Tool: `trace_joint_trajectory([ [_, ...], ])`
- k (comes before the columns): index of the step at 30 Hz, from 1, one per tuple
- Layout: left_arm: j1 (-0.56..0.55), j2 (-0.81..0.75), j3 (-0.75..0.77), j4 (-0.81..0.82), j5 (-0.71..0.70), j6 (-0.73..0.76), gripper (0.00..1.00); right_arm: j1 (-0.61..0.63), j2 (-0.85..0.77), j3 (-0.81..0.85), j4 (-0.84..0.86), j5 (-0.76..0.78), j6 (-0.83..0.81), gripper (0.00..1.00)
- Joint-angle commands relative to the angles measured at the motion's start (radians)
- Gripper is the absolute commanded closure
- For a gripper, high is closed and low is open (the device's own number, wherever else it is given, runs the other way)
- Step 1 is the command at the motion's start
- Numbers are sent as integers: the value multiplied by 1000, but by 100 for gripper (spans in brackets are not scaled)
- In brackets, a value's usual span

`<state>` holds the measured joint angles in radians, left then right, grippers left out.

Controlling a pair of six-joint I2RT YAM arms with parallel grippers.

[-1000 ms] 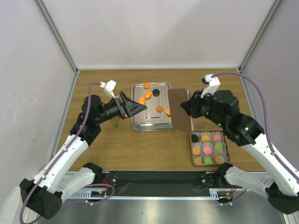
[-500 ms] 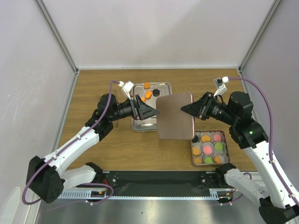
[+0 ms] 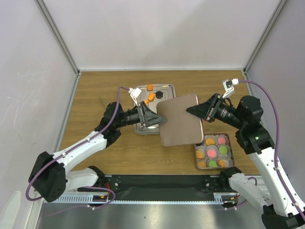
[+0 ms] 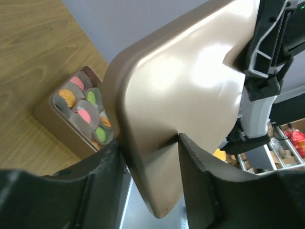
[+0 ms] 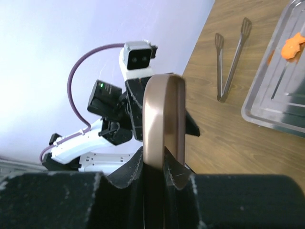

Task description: Pack the cookies

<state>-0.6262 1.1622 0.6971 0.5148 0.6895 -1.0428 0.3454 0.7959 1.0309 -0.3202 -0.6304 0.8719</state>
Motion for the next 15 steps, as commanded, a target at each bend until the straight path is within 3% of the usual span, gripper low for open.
trace_joint_trajectory([
  [1,-23,-7,-8,186,70,-78,53,-40,-4,-14,38,-34,25,96],
  [6,-21,16,-27,312,88,-152,75,-68,-3,-48,55,-57,44,93],
  [9,-23,25,-31,370,90,-197,83,-83,0,-39,-5,-28,-2,85],
  [10,-23,27,-31,375,85,-206,85,-86,2,-22,-34,-9,-25,81],
  [14,-35,25,-41,381,53,-214,91,-88,8,27,-234,177,-151,44],
  [15,-36,28,-51,383,41,-217,99,-88,9,35,-262,205,-168,39],
])
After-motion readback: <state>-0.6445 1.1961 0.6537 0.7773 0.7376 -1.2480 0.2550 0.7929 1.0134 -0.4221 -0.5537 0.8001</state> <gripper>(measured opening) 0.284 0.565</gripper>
